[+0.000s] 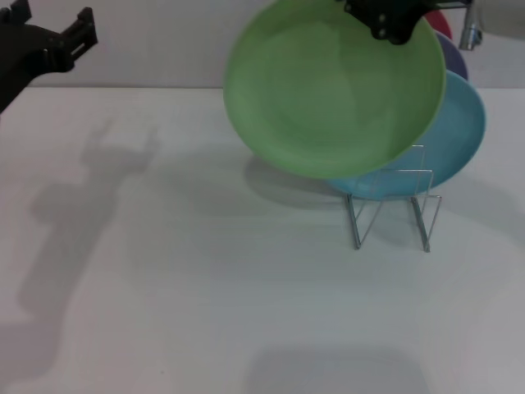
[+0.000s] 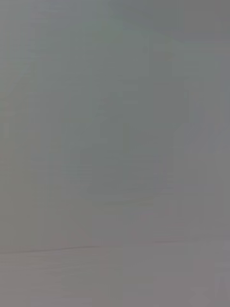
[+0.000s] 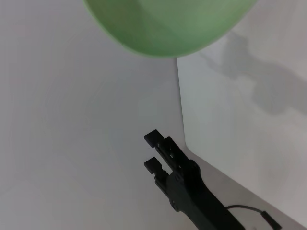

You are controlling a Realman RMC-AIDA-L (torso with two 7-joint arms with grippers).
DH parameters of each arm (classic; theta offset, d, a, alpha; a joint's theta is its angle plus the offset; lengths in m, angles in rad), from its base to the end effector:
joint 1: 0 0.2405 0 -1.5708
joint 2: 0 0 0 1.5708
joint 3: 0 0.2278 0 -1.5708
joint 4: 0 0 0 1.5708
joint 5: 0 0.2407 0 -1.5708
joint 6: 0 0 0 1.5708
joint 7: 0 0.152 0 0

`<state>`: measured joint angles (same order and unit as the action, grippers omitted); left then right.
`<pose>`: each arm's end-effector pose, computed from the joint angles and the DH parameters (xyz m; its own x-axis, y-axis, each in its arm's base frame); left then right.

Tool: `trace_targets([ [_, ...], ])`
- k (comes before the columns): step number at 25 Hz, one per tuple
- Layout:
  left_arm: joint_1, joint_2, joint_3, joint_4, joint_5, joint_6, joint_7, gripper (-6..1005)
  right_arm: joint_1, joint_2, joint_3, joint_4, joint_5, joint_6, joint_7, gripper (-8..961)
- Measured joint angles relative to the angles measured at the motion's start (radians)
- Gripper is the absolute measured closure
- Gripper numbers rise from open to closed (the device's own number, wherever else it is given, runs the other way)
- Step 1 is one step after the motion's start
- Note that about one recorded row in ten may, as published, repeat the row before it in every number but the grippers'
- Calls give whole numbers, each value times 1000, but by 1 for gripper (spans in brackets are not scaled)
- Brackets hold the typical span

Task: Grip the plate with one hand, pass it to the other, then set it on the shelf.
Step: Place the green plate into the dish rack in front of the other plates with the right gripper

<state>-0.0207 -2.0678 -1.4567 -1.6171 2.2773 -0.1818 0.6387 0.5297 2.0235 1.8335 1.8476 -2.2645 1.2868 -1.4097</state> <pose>-0.1609 0.3891 0.0747 0.7608 0.1082 0.6398 0.6445 -0.2411 -0.7256 0.0145 0.3757 0.1076 0.8902 0.4168 0.1839 0.4343 -0.6544 -0.6189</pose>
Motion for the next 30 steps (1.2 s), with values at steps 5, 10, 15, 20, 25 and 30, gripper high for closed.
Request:
trace_targets([
  [5, -4, 2, 27, 9, 0, 21, 3, 197, -69, 15, 3, 42, 33, -5, -77, 909],
  [10, -4, 3, 37, 13, 0, 35, 8, 197, -120, 28, 5, 49, 54, -19, -170, 909],
  [15, -12, 3, 38, 31, 1, 41, 8, 197, -164, 47, 11, 45, 77, -64, -256, 908],
  [20, -24, 2, 38, 42, 1, 42, 8, 197, -181, 52, 7, 36, 90, -83, -285, 908],
  [25, -25, 1, 43, 44, 1, 44, 8, 197, -187, 52, -3, 35, 93, -79, -287, 908],
  [30, -25, 2, 58, 51, 1, 50, 8, 197, -209, 55, -11, 34, 94, -81, -316, 908],
])
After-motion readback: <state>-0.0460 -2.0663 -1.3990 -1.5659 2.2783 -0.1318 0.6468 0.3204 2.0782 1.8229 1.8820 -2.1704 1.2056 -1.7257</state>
